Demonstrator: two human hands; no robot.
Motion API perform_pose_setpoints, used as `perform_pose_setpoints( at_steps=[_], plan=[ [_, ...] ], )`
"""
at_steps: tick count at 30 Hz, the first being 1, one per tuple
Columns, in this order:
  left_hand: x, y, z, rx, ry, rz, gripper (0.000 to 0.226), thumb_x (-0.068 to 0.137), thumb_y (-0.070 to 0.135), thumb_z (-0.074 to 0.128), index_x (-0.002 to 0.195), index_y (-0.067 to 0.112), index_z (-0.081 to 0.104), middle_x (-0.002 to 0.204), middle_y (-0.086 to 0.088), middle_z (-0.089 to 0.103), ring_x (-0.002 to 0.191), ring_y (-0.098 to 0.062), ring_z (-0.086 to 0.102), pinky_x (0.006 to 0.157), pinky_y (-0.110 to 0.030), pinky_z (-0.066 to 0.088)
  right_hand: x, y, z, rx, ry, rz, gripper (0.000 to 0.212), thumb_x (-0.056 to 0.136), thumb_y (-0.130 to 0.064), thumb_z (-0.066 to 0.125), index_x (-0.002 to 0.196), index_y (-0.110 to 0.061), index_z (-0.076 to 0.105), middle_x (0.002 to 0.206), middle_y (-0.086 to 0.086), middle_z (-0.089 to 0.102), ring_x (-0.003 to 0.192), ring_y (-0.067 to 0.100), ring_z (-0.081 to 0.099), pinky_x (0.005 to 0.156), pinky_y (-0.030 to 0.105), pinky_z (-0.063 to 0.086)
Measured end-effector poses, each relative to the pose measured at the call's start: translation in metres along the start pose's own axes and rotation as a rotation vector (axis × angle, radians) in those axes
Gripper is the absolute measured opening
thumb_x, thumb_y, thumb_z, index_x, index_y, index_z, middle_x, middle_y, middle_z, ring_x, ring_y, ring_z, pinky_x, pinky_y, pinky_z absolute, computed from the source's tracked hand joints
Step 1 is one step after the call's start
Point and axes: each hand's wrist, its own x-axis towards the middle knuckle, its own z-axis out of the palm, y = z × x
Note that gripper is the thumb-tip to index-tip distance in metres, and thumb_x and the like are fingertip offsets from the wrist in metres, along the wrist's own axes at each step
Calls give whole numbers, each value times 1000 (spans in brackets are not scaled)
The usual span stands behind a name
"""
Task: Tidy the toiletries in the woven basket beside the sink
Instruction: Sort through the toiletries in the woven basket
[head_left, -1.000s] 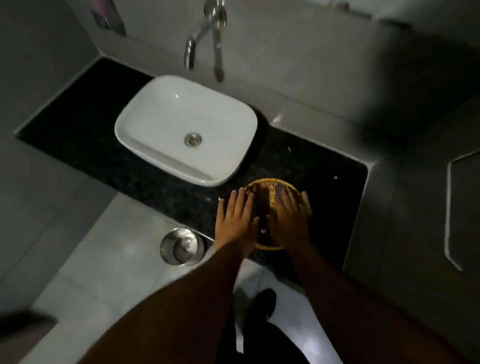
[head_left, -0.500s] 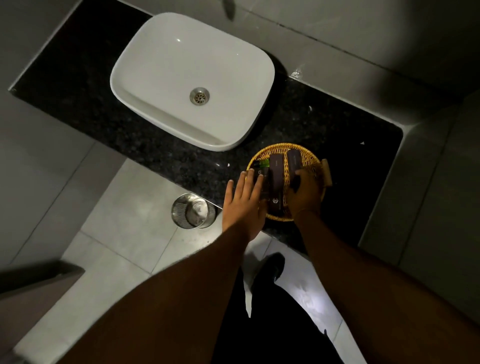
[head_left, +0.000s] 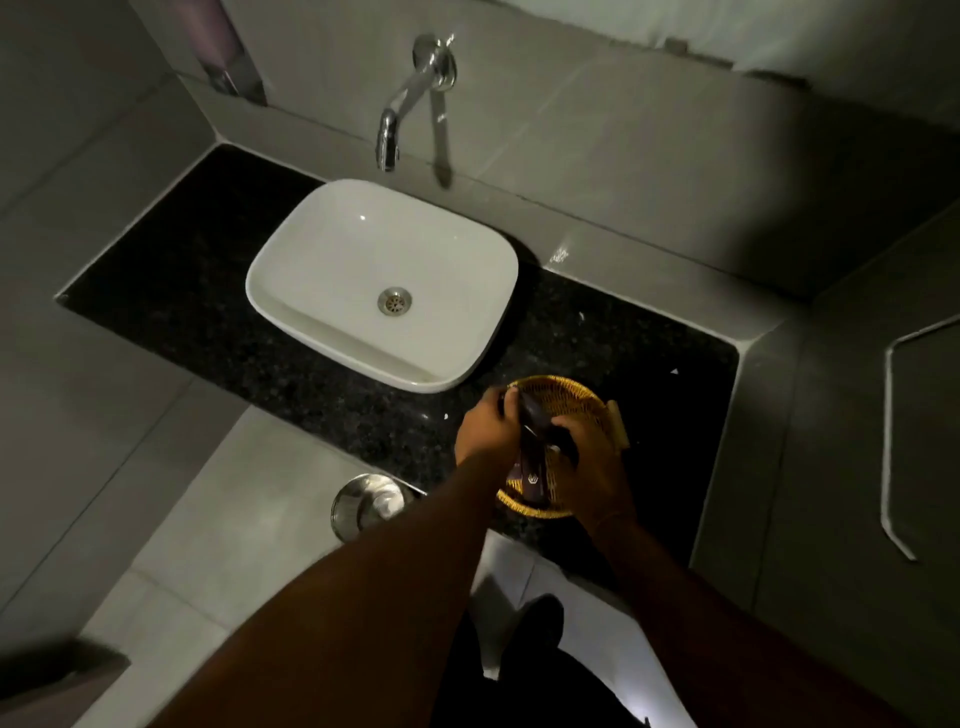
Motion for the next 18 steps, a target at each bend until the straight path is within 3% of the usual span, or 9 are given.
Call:
perform_pose_setpoints(
  at_steps=[2,7,9,11,18],
  plan=[
    [1,2,-5,-113,4,-30,43,113,49,45,115,18,75,114,-15,81,109,-37,77,101,-49,62,2,2,-7,-19,-69,35,11,94,-31,61,104,-29,63,98,-8,70,117,16,60,121,60,23],
    [0,-3,-10,-147,-18,-34,38,115,46,45,100,22,69,98,-6,75,100,-28,74,97,-47,62,1,4,-13,-136,-113,6,22,88,-20,68,110,-24,68,104,-7,71,112,16,64,128,40,13],
    [-2,-5,-11,-107,5,-48,39,116,46,41,100,21,67,90,0,69,96,-27,72,90,-42,59,-1,0,-14,-134,-110,-8,26,85,-15,74,110,-21,70,102,-5,72,106,18,68,121,10,2],
    [-4,-8,-10,-98,11,-81,39,116,47,38,100,22,64,87,3,66,95,-24,70,89,-41,58,-4,-4,-16,-124,-120,-25,27,84,-13,77,109,-19,71,100,-4,73,102,20,69,108,-6,-6],
    [-14,-19,-15,-126,62,-124,46,117,40,38,114,8,71,112,-16,77,108,-33,74,100,-46,59,-9,-10,-18,-120,-211,-2,33,84,-12,71,115,-23,69,109,-6,71,109,16,66,99,-10,-8]
  ],
)
